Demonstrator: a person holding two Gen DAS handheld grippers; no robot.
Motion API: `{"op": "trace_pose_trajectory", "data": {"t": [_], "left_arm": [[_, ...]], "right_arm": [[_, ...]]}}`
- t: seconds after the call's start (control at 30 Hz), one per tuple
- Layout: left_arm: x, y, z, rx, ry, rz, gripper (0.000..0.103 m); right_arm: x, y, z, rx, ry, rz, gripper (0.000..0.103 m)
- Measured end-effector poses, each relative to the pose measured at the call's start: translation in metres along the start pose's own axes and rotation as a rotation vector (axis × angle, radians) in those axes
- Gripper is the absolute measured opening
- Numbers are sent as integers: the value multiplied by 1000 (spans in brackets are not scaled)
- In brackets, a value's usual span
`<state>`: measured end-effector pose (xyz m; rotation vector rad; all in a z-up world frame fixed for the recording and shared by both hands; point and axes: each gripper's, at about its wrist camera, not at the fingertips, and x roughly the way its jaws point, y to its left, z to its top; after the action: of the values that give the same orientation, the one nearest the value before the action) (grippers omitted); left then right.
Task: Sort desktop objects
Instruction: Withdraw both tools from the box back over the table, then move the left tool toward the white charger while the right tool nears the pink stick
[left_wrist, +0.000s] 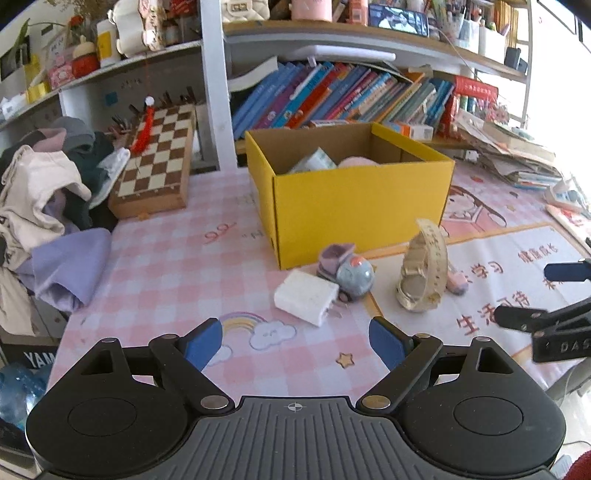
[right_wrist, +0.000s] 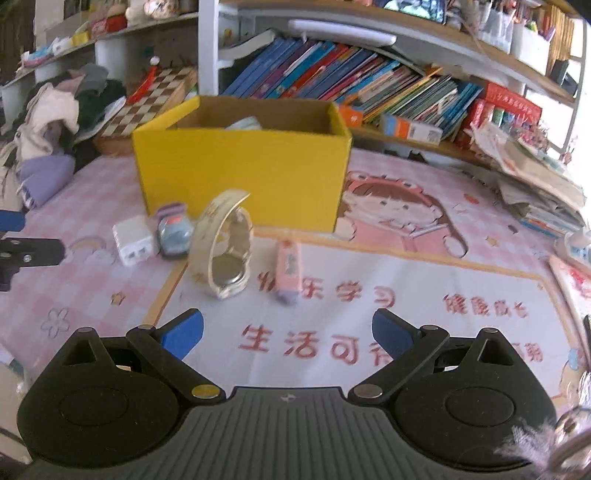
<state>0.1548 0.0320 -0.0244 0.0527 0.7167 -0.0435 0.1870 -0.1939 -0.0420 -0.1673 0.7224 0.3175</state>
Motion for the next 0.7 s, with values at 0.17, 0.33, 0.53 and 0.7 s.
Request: {"op": "trace_pose_trajectory", "data": {"t": [0.17,0.33,0.53,0.7], "left_arm": [[6,-7,-6,7,29,-19,89],[10,-11,-6,14,39,-26,89],[15,-14,-5,14,53,-37,89],[20,-17,-3,24,54,-39,89]], "right_arm": [[5,5,-3,-10,30,13,99],[7,5,-1,-16,33,14,99],[10,2,0,-22,38,16,96],[12,-4,2,-12,39,9,96]]}}
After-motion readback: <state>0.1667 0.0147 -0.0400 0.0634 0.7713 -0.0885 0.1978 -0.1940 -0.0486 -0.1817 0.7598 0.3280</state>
